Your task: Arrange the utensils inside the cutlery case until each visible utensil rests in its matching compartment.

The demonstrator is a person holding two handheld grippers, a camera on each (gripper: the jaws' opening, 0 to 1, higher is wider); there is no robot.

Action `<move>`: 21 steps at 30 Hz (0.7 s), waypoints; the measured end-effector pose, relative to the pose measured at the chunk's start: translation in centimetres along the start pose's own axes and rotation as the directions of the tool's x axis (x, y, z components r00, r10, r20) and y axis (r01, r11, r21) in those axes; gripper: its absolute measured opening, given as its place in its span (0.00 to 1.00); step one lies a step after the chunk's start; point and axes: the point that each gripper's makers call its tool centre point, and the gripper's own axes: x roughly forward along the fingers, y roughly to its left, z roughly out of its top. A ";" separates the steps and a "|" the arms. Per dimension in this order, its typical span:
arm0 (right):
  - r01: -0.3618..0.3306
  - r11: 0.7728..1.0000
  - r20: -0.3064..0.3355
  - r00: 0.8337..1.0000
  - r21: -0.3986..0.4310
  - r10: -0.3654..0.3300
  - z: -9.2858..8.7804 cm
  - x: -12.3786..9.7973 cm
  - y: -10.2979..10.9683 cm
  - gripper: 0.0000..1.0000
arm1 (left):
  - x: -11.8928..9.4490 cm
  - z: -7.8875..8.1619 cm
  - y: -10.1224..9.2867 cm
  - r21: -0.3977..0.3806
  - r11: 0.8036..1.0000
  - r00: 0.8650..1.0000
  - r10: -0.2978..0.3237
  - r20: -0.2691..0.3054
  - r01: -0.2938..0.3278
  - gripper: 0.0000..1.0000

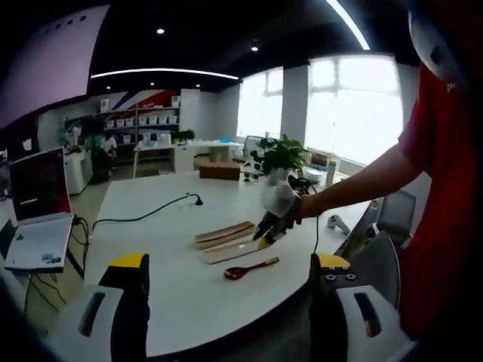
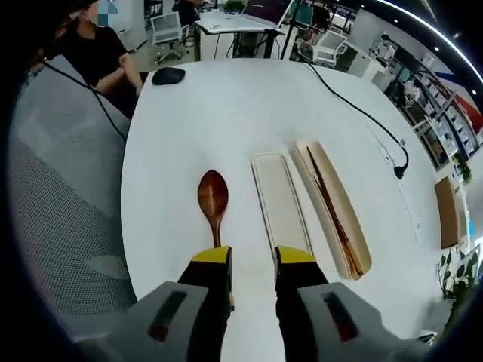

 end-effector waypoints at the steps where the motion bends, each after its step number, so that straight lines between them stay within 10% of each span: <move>1: -0.001 1.000 0.000 1.000 -0.002 0.001 0.0 0.0 0.0 0.19 | 0.0 0.0 0.0 -0.003 1.000 1.000 -0.001 0.000 0.001 0.90; 21: -0.063 0.998 -0.031 0.998 -0.016 0.063 -0.3 2.3 2.2 0.17 | 0.1 -0.7 0.3 -0.005 1.000 1.000 0.012 -0.020 -0.012 0.89</move>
